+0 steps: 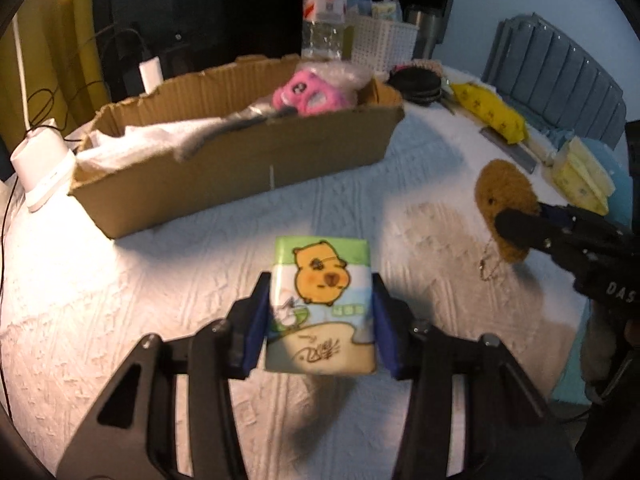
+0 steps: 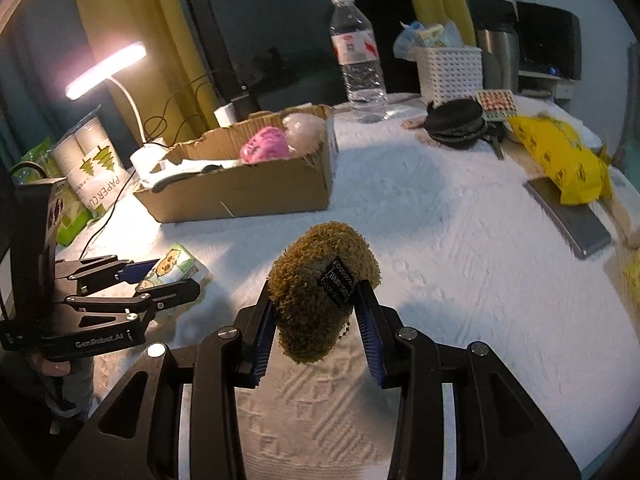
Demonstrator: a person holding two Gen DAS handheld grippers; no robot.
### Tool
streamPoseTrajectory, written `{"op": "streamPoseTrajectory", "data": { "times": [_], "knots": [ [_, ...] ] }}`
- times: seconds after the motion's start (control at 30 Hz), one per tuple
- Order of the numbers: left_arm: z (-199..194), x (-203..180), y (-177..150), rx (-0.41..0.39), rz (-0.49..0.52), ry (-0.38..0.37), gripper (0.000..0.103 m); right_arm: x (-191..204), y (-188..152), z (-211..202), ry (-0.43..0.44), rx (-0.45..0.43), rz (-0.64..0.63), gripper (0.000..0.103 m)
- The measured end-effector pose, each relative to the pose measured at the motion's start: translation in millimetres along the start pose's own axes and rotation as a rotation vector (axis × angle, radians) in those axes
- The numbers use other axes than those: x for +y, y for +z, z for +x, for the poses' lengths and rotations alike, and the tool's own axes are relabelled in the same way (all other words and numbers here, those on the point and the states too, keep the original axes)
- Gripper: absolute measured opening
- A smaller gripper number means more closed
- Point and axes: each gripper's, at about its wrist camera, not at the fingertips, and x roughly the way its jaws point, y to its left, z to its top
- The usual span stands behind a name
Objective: Organize soft objects
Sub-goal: 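Carry the brown plush over the box while the left gripper carries the tissue pack there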
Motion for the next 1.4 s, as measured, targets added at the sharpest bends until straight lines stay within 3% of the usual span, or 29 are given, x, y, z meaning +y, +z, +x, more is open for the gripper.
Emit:
{"op": "streamPoseTrajectory", "data": {
  "times": [0.77,1.4],
  "knots": [
    [-68,60,42,-0.199,-0.052,0.016,0.048,68,69,5,0.016,-0.071,-0.155,0.041],
    [-59,77,92,-0.275,-0.058,0.007,0.048,76,116,37,0.044,-0.095,-0.198,0.041]
  ]
}}
